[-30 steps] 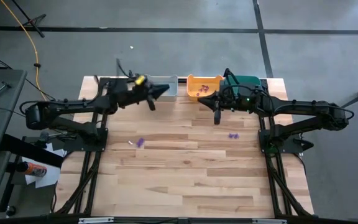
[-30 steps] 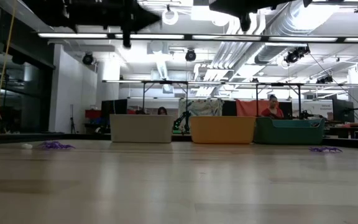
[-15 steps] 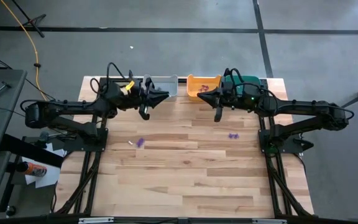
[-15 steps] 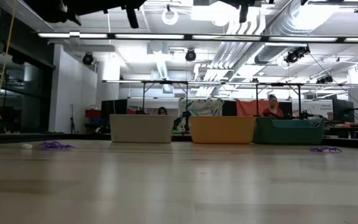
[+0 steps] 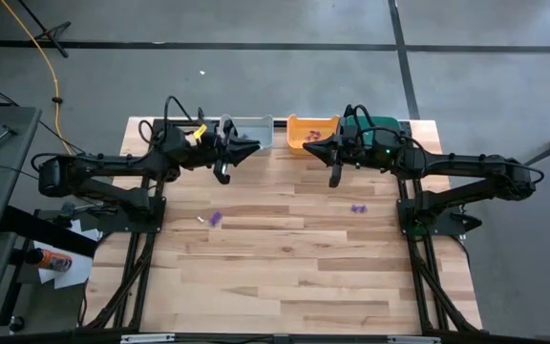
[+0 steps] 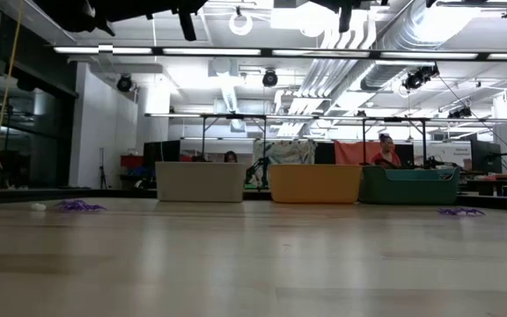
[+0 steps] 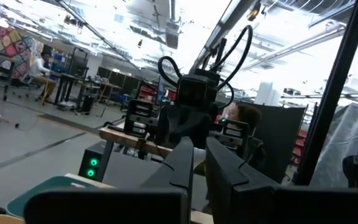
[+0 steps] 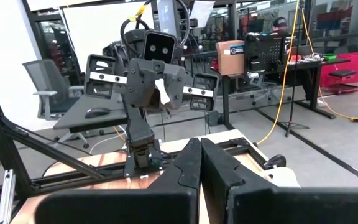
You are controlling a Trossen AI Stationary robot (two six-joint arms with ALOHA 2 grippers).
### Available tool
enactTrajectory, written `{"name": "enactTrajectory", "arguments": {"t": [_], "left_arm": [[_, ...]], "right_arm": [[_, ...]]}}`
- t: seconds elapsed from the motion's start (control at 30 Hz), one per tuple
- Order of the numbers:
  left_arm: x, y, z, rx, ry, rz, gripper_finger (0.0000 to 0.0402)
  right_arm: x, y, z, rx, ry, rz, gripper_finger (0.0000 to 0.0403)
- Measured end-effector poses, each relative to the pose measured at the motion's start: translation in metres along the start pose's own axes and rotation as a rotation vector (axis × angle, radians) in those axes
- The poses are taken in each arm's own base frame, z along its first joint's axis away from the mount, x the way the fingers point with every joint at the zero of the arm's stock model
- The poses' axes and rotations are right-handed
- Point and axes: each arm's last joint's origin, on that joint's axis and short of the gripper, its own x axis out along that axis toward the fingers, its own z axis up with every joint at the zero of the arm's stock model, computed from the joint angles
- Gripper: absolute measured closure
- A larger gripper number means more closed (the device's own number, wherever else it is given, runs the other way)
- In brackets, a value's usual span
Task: Sort Halloween decoration
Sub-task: Put the white bone toy into the green bin
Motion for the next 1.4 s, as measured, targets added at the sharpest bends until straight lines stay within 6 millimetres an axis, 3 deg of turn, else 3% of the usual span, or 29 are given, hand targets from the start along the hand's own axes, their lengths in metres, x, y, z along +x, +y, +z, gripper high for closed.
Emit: {"name": "enactTrajectory", "arguments": {"t": [0.37, 0.77, 0.9, 1.03, 1.4], "left_arm": [[0.011, 0.002, 0.0, 0.028, 0.256, 0.086, 0.039], [0.012, 0.002, 0.002, 0.095, 0.276, 0.084, 0.039], [0.017, 0.015, -0.006, 0.096, 0.288, 0.181, 0.039], [0.039, 0.036, -0.022, 0.067, 0.363, 0.229, 0.039], [0.14, 0.096, -0.1, 0.026, 0.509, 0.255, 0.039]], "right_arm": [[0.0, 0.0, 0.0, 0.0, 0.0, 0.0, 0.0403], [0.0, 0.0, 0.0, 0.0, 0.001, 0.0, 0.0403], [0.0, 0.0, 0.003, -0.001, -0.036, 0.004, 0.0403], [-0.001, 0.001, 0.012, -0.004, -0.127, 0.013, 0.0403], [-0.007, 0.004, 0.035, 0.019, -0.372, 0.042, 0.0403]]}}
